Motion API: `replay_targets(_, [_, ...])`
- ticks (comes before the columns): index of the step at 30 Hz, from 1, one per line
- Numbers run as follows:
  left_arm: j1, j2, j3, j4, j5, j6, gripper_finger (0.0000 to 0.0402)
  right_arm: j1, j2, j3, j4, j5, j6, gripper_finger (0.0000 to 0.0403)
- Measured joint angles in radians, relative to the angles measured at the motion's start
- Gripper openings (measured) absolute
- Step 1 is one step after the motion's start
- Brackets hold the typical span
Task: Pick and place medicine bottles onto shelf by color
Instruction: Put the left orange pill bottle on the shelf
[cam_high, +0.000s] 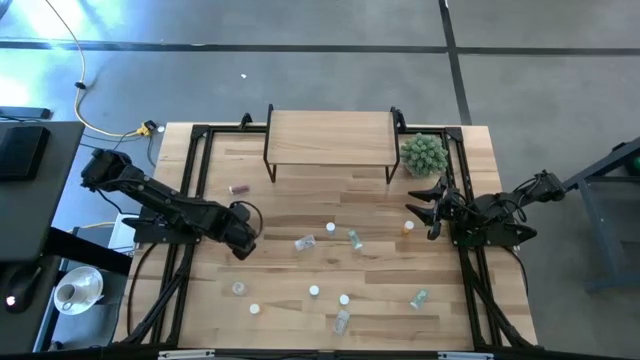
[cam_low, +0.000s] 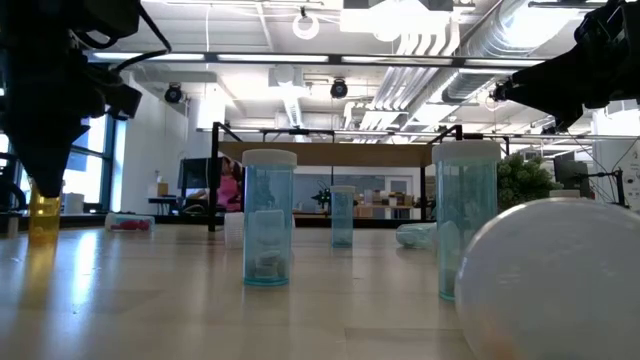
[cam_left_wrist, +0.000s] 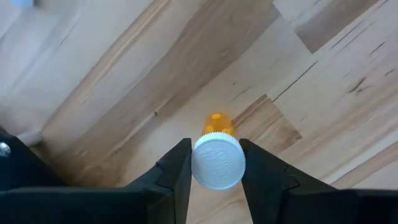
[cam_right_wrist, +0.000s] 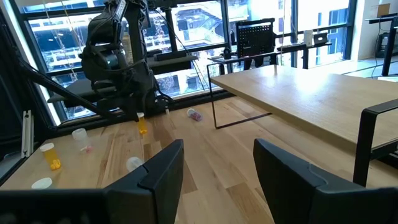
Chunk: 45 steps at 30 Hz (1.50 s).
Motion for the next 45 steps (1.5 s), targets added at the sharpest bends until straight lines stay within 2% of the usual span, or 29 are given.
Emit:
replay_targets(4, [0.052, 0.000, 0.039, -0.004, -0.003, 0.118, 0.0114, 0.000, 0.000, 0.000, 0.000, 0.000, 0.000, 0.0186])
replay_targets(8, [0.128, -0.001, 0.131, -0.032, -0.034, 0.297, 0.0114, 0.000, 0.000, 0.000, 0.000, 0.000, 0.000, 0.0186])
replay_targets(19, [0.378, -0.001, 0.517, -0.075, -0.134, 0.713, 0.0111, 0.000, 0.000, 0.000, 0.000, 0.000, 0.000, 0.0186])
replay_targets(25, [0.527, 0.002, 0.712, -0.050, -0.257, 0.873, 0.0110, 0.000, 0.000, 0.000, 0.000, 0.000, 0.000, 0.0186])
replay_targets(29, [0.638, 0.037, 0.833, -0.026, -0.250, 0.973, 0.0112, 0.000, 0.000, 0.000, 0.000, 0.000, 0.000, 0.0186])
replay_targets(34, [0.762, 0.137, 1.008, -0.046, -0.245, 1.072, 0.0112, 0.000, 0.000, 0.000, 0.000, 0.000, 0.000, 0.0186])
replay_targets(40, [0.877, 0.288, 1.187, -0.153, -0.176, 1.109, 0.0112, 0.000, 0.000, 0.000, 0.000, 0.000, 0.000, 0.0186])
replay_targets(45, [0.948, 0.400, 1.279, -0.248, -0.112, 1.108, 0.0113, 0.000, 0.000, 0.000, 0.000, 0.000, 0.000, 0.0186])
